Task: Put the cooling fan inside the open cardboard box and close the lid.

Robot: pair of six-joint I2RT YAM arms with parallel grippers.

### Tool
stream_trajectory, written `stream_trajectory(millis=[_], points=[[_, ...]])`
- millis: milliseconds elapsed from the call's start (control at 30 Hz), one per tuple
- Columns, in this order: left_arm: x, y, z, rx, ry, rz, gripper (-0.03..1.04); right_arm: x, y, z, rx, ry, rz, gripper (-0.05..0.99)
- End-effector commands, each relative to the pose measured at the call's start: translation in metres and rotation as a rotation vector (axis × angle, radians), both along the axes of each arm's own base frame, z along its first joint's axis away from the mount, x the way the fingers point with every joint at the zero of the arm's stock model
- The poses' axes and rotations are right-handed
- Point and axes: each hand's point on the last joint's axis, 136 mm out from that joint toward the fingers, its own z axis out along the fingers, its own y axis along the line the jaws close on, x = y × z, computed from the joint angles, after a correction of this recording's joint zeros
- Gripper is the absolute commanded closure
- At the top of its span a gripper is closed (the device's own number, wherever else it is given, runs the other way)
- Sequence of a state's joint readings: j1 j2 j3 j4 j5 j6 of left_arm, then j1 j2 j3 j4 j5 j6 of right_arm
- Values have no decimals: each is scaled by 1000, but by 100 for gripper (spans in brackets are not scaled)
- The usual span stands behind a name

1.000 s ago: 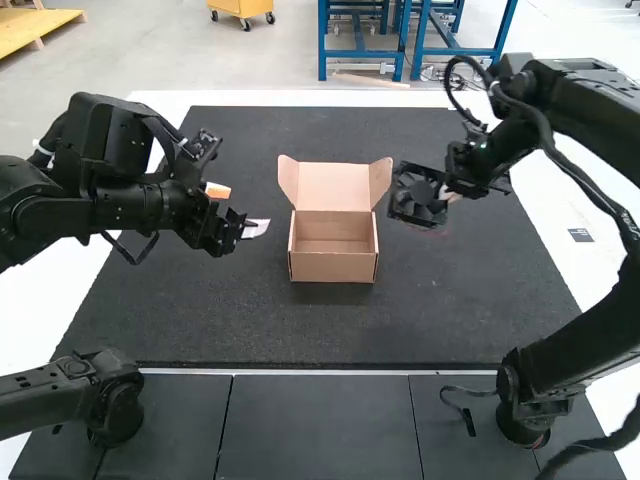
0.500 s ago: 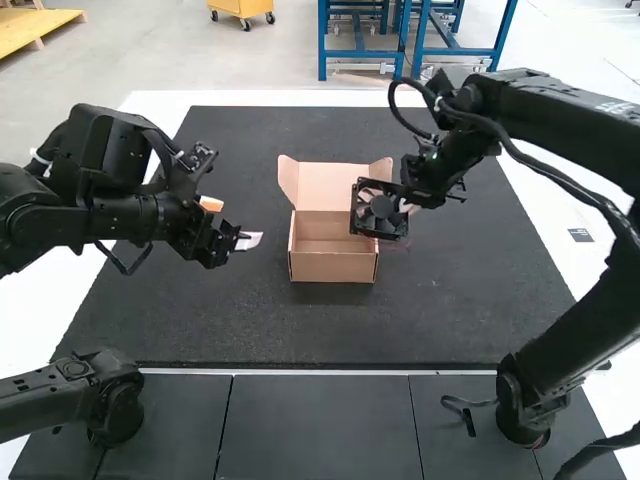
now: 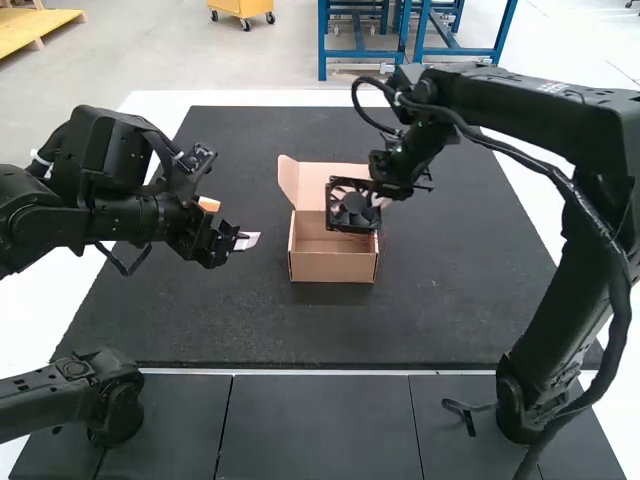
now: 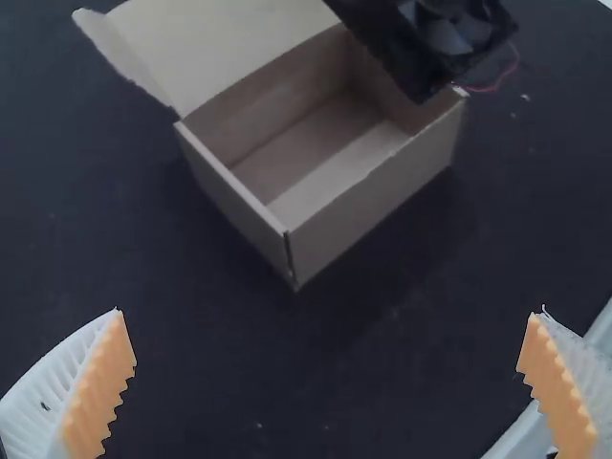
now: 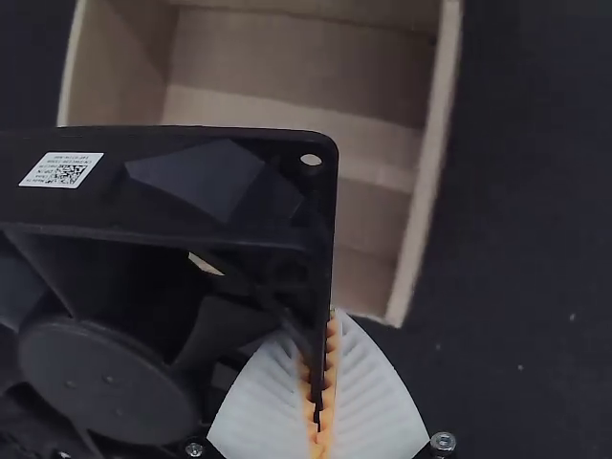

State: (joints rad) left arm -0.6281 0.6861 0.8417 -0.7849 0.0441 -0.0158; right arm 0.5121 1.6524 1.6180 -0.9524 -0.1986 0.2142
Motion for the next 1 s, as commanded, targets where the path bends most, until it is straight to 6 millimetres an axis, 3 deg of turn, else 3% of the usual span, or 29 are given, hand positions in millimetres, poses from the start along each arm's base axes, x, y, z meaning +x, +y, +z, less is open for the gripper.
stream_trajectory(millis=[0,133,300,567,967], points=[[2,3,2,-3,-17,20,6,1,20,21,36,-33,31,95],[3,3,2,-3,-21,18,6,-2,31,17,34,-20,50,95],[3,2,4,-5,-27,14,6,-4,39,-2,7,24,68,95],[3,2,5,-4,-30,12,6,16,47,-20,-20,51,70,95],[3,4,5,-3,-29,18,6,44,32,-37,-80,152,28,96]])
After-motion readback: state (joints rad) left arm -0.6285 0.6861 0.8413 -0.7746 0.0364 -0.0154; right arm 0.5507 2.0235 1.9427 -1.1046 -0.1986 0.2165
